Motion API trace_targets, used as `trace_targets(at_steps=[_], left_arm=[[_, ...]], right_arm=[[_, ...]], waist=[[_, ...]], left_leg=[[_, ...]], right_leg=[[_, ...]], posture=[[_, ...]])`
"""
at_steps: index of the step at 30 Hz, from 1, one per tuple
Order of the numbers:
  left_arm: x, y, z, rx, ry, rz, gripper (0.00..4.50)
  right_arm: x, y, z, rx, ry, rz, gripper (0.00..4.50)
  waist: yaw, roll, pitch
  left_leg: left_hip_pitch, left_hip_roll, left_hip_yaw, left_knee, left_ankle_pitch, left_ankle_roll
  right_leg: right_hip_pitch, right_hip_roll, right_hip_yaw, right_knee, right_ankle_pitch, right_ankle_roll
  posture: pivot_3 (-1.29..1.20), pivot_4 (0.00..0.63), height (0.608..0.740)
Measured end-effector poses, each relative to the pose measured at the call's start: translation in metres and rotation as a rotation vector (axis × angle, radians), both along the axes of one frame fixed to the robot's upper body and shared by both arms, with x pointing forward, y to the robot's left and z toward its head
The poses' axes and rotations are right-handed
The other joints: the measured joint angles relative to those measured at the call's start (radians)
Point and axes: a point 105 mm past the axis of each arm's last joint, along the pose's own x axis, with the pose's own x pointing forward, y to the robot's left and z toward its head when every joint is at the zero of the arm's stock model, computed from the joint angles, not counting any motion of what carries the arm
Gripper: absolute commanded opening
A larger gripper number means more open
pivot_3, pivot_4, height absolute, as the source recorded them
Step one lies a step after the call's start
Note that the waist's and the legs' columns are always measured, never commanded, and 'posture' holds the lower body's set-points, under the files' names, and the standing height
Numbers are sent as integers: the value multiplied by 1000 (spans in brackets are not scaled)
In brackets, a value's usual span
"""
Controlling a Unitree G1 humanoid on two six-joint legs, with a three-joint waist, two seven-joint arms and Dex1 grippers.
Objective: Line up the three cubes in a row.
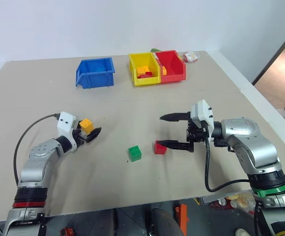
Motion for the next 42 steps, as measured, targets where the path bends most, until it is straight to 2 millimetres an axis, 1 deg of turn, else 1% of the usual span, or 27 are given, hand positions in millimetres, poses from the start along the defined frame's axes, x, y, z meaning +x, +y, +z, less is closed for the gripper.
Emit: trace_targets(at_steps=[3,5,12,14,16,17,20,22,23,26,29,32,34,39,40,42], left_arm=[[2,1,1,11,-11,6,1882],[2,2,0,14,-12,10,1351],[2,11,1,49,-17,18,1348],[-1,13,1,65,-15,5,1348],[-11,10,3,91,-23,-53,1348],[-17,4,4,103,-28,-101,1348],[-47,-19,3,169,-32,-322,1348],[-67,-34,3,185,-23,-465,1348],[-74,-39,3,185,-20,-517,1348],[-91,-47,2,214,12,-653,1348],[-100,-52,-4,236,46,-745,1348],[-102,-56,-10,243,64,-782,1348],[-101,-56,-11,245,62,-786,1348],[-94,-59,-9,248,29,-780,1348],[-89,-60,-9,234,14,-763,1348],[-87,-59,-12,247,13,-755,1348]], right_arm=[[0,0,1,0,0,-8,4500],[0,0,1,-1,3,-9,4500],[-1,0,1,-5,7,-11,4500],[-1,0,1,0,15,-9,4500],[-2,0,1,7,28,-2,4500],[-3,1,1,9,34,1,4500],[-8,3,3,10,52,35,4500],[-13,5,5,6,54,63,4500],[-15,6,5,3,53,75,4500],[-20,8,6,3,63,112,4500],[-27,9,3,-22,85,180,4500],[-36,11,-4,-73,93,255,4500],[-38,11,-6,-95,89,281,4500],[-40,11,-7,-107,83,300,4500],[-39,12,-7,-102,79,299,4500],[-38,12,-8,-101,74,292,4500]], waist=[[0,0,0],[0,0,0],[0,0,0],[-1,0,0],[-1,0,0],[0,0,0],[0,0,0],[0,0,0],[0,0,0],[0,0,0],[0,0,0],[0,0,0],[0,0,0],[0,0,0],[0,0,0],[0,-1,0]], left_leg=[[0,0,0,0,0,0],[0,0,0,0,0,0],[0,0,0,0,0,0],[0,0,0,0,0,0],[0,1,0,0,0,0],[0,1,0,0,0,0],[0,1,-1,-1,0,-1],[0,1,-1,-1,0,-1],[0,1,-1,-1,0,-1],[1,2,0,-1,0,0],[1,2,0,-1,0,0],[1,2,1,-1,0,0],[1,3,1,-1,0,0],[1,3,0,-1,0,0],[1,4,0,-1,0,0],[1,5,0,-1,0,0]], right_leg=[[0,0,0,0,0,0],[0,0,0,0,0,0],[0,-1,0,0,0,0],[0,-1,1,0,0,0],[-1,-2,1,0,0,0],[-1,-2,1,0,0,0],[-1,-5,1,0,0,-1],[-1,-8,0,0,-1,-3],[-1,-8,-1,0,-1,-4],[-1,-7,-1,0,-3,-8],[-1,-7,-1,0,-3,-9],[-1,-7,-1,0,-3,-8],[-1,-6,-1,0,-2,-4],[-1,-3,-1,0,-2,-3],[-1,-3,-1,0,-1,-3],[-1,-2,-1,0,-1,-4]], posture=[[0,150,740],[0,150,740],[0,150,740],[0,150,740],[0,150,740],[0,150,740],[0,150,740],[0,150,740],[0,150,740],[0,150,740],[0,150,740],[0,150,740],[0,150,740],[0,150,740],[0,150,740],[0,150,740]])
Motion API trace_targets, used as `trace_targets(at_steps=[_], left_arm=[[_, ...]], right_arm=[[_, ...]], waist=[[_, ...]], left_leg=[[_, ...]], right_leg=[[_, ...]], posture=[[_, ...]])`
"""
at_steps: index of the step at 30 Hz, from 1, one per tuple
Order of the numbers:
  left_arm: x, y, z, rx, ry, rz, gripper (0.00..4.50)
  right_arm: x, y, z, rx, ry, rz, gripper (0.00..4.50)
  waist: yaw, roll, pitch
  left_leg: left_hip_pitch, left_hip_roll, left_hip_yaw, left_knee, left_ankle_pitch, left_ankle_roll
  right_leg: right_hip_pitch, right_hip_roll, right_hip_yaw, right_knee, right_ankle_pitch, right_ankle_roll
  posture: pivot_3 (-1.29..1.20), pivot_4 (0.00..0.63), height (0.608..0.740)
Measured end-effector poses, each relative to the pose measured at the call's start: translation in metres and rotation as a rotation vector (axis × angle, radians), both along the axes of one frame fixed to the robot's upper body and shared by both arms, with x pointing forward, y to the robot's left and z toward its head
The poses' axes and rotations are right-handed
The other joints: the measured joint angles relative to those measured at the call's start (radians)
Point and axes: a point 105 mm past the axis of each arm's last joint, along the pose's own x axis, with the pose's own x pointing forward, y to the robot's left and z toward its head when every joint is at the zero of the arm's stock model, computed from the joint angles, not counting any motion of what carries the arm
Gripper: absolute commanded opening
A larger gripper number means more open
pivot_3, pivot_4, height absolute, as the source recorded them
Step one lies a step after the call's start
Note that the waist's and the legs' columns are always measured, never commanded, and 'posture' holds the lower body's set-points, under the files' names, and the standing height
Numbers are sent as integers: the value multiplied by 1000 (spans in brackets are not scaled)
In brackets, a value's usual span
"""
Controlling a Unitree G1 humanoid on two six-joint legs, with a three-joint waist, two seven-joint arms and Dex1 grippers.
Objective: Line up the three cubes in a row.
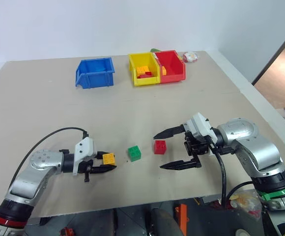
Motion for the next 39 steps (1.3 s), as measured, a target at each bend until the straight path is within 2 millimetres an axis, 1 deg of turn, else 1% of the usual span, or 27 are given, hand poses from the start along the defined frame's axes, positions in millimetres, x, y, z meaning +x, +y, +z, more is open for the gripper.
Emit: trace_targets(at_steps=[10,12,14,16,17,18,20,22,24,26,27,29,31,32,35,39], left_arm=[[4,1,-2,13,-37,-24,1348],[6,2,-2,13,-37,-30,2393],[7,4,-7,17,-17,-16,3033],[8,5,-7,16,-10,-20,3761],[8,6,-5,19,-12,-19,3983],[9,7,-5,22,-9,-15,4457],[10,12,-2,23,7,2,4457],[11,18,6,29,3,19,4457],[9,24,17,24,9,36,4457],[3,30,28,-17,68,63,4457],[1,37,39,-49,107,102,4457],[3,49,54,-83,109,170,4457],[13,65,67,-117,46,302,4457],[20,74,71,-131,4,377,4457],[36,87,71,-153,-78,531,4457],[51,101,63,-116,-181,693,4457]], right_arm=[[3,1,0,0,-8,-17,4500],[3,1,0,1,-8,-22,4500],[4,1,0,3,-8,-28,4500],[5,1,0,5,-1,-38,4500],[5,2,0,8,1,-39,4500],[5,2,0,10,3,-41,4500],[6,3,0,17,10,-50,4500],[7,4,1,30,20,-58,4500],[8,5,3,60,35,-75,4500],[12,5,10,118,48,-116,4500],[17,2,16,157,49,-162,4500],[23,-3,23,195,44,-218,4500],[34,-13,27,220,22,-299,4500],[41,-21,27,221,2,-352,4500],[54,-35,22,206,-44,-448,4500],[63,-52,11,190,-84,-537,4500]], waist=[[0,0,0],[0,0,0],[0,0,0],[0,0,0],[0,0,0],[0,0,0],[0,0,0],[0,0,0],[0,0,0],[-1,0,0],[-1,-1,0],[-1,-1,0],[0,-1,0],[0,-1,0],[1,-1,0],[1,-1,0]], left_leg=[[2,2,0,0,0,0],[2,2,1,0,0,0],[2,2,2,0,0,0],[2,2,2,0,0,0],[2,2,2,0,0,0],[2,2,1,0,0,0],[1,3,1,0,0,0],[1,4,1,0,0,0],[1,4,1,-1,0,0],[0,5,1,-1,0,-1],[0,5,1,-1,0,-1],[0,5,0,-1,0,-1],[0,4,0,-1,0,-1],[1,4,1,-1,0,-1],[0,3,2,0,0,-1],[-1,2,3,0,0,-1]], right_leg=[[1,1,0,0,1,-3],[1,1,0,0,1,-4],[1,1,0,0,1,-4],[0,1,0,0,1,-3],[0,1,0,0,1,-3],[0,1,0,0,1,-3],[0,2,0,0,1,-3],[-1,3,0,0,1,-3],[-1,3,0,0,1,-3],[-2,3,0,0,1,-3],[-2,3,0,1,1,-3],[-2,3,-1,1,1,-3],[-2,3,-1,0,1,-3],[-1,2,-1,0,1,-3],[-1,2,0,0,1,-2],[-2,2,1,-1,2,-1]], posture=[[0,150,740],[0,150,740],[0,150,740],[0,150,740],[0,150,740],[0,150,740],[0,150,740],[0,150,740],[0,150,740],[0,150,740],[0,150,740],[0,150,740],[0,150,740],[0,150,740],[0,150,740],[0,150,740]])
